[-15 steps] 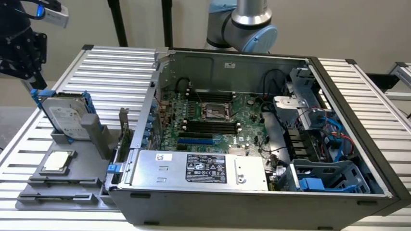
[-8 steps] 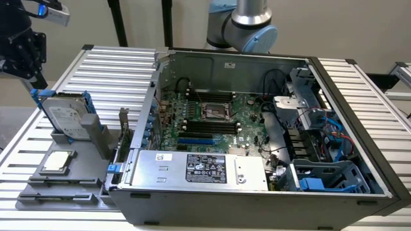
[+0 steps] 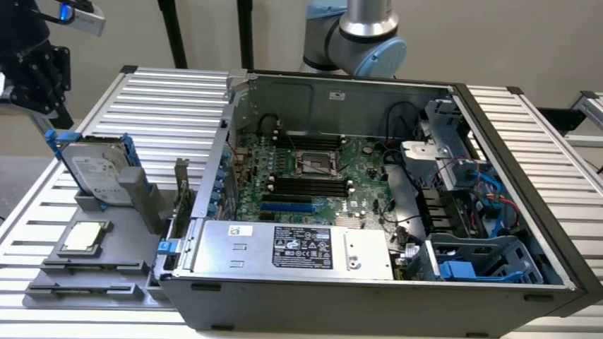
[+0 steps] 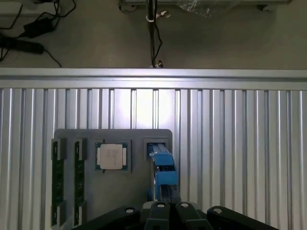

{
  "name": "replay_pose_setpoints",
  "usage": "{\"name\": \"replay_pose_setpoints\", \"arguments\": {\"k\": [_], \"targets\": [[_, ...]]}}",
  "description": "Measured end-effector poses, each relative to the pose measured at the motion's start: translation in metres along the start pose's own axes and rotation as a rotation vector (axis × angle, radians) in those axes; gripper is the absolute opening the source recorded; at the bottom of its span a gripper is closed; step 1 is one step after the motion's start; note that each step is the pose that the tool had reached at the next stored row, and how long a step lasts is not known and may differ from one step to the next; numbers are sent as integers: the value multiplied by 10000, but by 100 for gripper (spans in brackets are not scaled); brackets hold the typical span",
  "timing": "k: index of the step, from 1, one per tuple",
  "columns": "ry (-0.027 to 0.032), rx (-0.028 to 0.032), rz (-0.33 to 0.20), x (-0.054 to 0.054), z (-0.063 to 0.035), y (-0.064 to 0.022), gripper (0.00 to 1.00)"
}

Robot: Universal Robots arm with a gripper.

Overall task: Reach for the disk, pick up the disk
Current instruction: 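Pick up the disk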

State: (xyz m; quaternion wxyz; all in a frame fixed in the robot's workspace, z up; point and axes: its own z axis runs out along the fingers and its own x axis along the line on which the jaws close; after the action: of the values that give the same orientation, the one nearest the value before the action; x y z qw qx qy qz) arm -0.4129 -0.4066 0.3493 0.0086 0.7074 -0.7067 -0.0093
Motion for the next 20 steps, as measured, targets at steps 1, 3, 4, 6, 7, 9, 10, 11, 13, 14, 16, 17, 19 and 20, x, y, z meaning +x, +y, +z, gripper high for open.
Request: {"name": "replay_pose_setpoints", "arguments": {"k": [1, 3, 4, 6, 7, 9, 10, 11, 13, 14, 16, 17, 19, 20], "targets": [[0, 6, -14, 0, 1, 1, 11], [1, 8, -25, 2, 2, 2, 12], [1, 8, -26, 1, 2, 2, 18], [1, 8, -26, 1, 2, 2, 24], [1, 8, -27, 2, 3, 2, 24], [1, 9, -27, 2, 12, 2, 36], [1, 9, -27, 2, 18, 2, 42], [0, 9, -27, 2, 25, 2, 47], [0, 9, -27, 2, 40, 1, 47], [0, 9, -27, 2, 49, 1, 54], [1, 8, -27, 2, 79, 0, 54], [0, 9, -26, 2, 96, 0, 54], [1, 9, -27, 3, 132, -1, 54], [0, 9, -27, 4, 151, -1, 54]]}}
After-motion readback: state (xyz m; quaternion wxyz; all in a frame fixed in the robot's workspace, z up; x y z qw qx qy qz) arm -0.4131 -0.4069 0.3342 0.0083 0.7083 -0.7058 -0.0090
